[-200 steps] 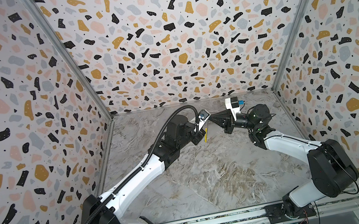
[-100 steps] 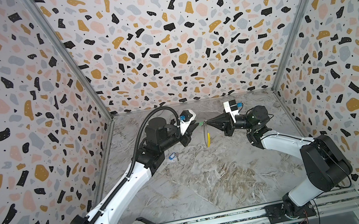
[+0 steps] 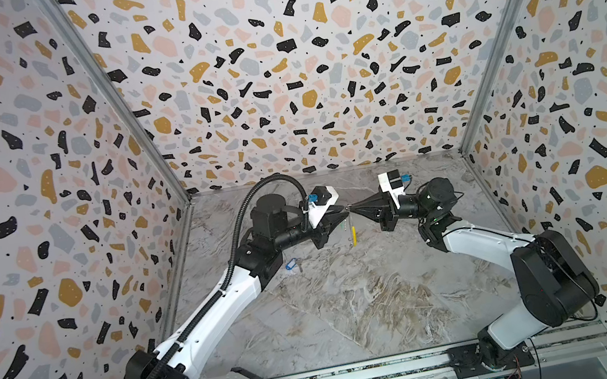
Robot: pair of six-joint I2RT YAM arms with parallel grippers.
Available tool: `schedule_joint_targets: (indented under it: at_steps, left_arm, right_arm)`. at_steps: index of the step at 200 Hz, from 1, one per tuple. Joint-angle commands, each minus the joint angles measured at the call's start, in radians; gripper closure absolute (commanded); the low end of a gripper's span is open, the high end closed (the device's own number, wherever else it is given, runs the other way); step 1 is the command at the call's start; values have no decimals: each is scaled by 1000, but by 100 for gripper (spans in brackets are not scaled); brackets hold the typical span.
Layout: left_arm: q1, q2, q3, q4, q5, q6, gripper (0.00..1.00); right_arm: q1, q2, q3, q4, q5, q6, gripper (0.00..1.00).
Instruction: Remove the keys from the keyring
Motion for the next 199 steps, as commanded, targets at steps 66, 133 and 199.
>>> schedule_joint_targets:
  at_steps: [66, 133, 199]
  left_arm:
    - [1, 2, 27, 56, 57, -14, 87]
    - [1, 8, 41, 28, 100, 15, 100]
    - [1, 70, 281, -424, -22, 289, 100]
  right_arm:
    - [10, -35, 32, 21, -49, -11, 100]
    - [16, -24, 48, 16, -56, -12, 100]
    - [-8, -132, 143, -588, 72, -448, 63]
